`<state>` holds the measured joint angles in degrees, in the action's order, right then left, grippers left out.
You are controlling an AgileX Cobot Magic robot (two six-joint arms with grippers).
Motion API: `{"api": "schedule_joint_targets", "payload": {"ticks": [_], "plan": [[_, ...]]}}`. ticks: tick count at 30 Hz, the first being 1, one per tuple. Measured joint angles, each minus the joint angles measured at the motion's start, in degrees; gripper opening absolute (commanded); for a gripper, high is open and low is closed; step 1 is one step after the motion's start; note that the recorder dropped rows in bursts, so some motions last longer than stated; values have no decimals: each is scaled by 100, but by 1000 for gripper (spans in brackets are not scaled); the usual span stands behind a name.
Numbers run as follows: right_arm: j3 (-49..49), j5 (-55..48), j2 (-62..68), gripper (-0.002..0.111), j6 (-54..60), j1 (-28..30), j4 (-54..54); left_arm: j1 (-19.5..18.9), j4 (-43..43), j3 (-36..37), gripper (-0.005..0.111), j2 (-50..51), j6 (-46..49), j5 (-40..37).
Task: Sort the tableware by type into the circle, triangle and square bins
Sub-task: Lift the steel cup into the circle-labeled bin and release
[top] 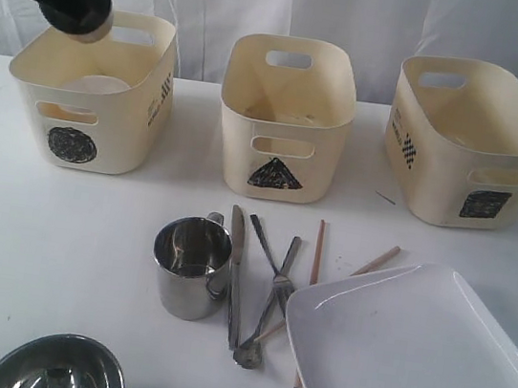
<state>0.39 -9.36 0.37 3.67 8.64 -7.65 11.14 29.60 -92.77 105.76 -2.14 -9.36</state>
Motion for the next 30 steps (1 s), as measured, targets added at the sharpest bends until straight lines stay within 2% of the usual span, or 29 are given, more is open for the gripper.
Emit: {"api": "schedule_joint_targets", "payload": {"ticks": [11, 13, 19, 21, 26, 30], "plan": [[0, 0, 0, 0, 0, 0, 0, -113, 21, -12, 0, 850, -19, 287], [0, 0, 0, 0, 0, 0, 0, -113, 21, -12, 6, 925, -29, 371], [0, 0, 0, 0, 0, 0, 0, -113, 21, -22, 40, 959, -34, 761], [0, 0, 0, 0, 0, 0, 0, -113, 10, -34, 46, 959, -34, 812], [0, 0, 0, 0, 0, 0, 0, -113, -427, -34, 49, 899, -34, 756], [0, 0, 0, 0, 0, 0, 0, -113, -553, -34, 49, 634, -43, 229]]}}
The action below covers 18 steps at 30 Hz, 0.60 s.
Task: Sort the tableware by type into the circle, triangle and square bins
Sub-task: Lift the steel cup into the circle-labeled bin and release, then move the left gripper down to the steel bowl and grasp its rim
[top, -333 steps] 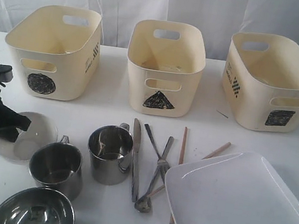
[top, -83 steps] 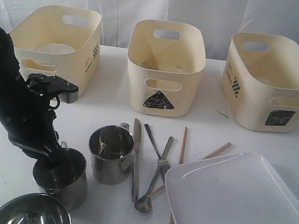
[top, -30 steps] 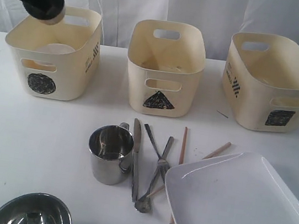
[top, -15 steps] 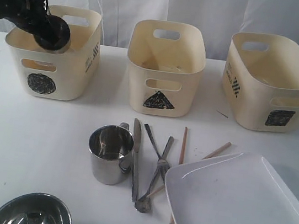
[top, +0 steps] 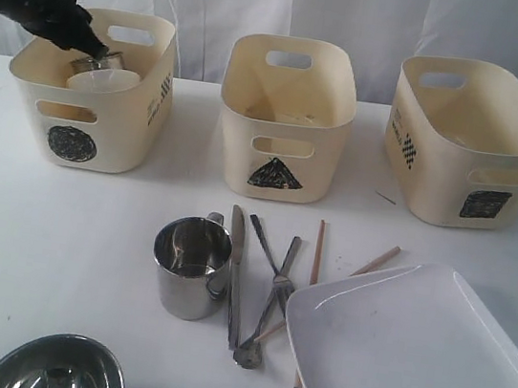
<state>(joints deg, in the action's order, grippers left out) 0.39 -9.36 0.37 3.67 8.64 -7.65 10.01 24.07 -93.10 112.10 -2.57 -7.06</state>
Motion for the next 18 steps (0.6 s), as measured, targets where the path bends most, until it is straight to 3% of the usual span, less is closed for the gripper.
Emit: {"api": "schedule_joint_targets", "payload": {"ticks": [9, 18], "plan": [[0, 0, 0, 0, 0, 0, 0, 63, -410, 0, 49, -1376, 40, -1889], [0, 0, 0, 0, 0, 0, 0, 681, -1246, 946, 49, -3103, 257, -3310]]}}
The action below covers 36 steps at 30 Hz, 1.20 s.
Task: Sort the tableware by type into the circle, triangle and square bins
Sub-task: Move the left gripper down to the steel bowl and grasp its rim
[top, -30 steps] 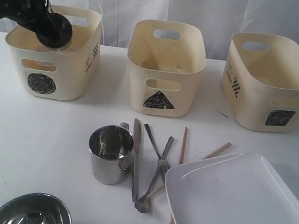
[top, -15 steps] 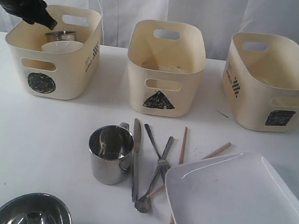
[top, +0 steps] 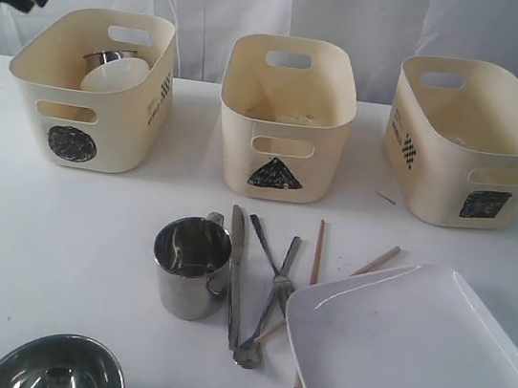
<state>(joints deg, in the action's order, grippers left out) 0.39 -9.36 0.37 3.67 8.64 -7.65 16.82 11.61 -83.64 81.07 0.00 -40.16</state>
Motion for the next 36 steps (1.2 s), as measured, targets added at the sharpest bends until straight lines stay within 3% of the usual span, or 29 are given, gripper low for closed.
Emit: {"api": "schedule_joint_targets", "payload": {"ticks": [7, 14, 21, 26, 31, 36], "plan": [[0, 0, 0, 0, 0, 0, 0, 819, -368, 1951, 49, -1036, -100, -139], [0, 0, 0, 0, 0, 0, 0, 1145, -446, 3215, 49, -1454, -444, -32], [0, 0, 0, 0, 0, 0, 0, 1153, -530, 3647, 50, -1560, -505, -94], [0, 0, 0, 0, 0, 0, 0, 1153, -1161, 3846, 51, -1560, -431, -130], [0, 0, 0, 0, 0, 0, 0, 1153, -1819, 3861, 72, -1560, -302, -97], [0, 0, 0, 0, 0, 0, 0, 1158, -1973, 3861, 72, -1569, -293, -92]]}}
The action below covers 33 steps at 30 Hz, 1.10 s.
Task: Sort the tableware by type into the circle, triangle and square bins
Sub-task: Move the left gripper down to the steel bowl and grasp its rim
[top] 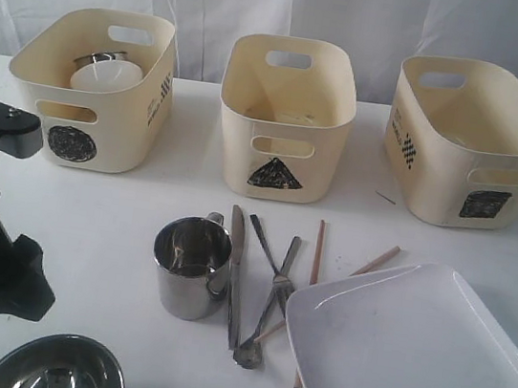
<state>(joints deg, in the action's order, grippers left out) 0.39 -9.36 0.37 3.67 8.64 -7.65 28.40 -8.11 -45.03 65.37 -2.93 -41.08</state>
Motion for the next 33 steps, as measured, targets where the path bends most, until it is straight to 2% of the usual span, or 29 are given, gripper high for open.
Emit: {"api": "schedule_joint_targets", "payload": {"ticks": [19, 25, 33], "plan": [[0, 0, 0, 0, 0, 0, 0, 0, 2, 17, 72, 629, 293, -254], [0, 0, 0, 0, 0, 0, 0, 0, -41, 390, 72, 664, 389, -232], [0, 0, 0, 0, 0, 0, 0, 0, -322, 733, 72, 664, 558, 229]]}}
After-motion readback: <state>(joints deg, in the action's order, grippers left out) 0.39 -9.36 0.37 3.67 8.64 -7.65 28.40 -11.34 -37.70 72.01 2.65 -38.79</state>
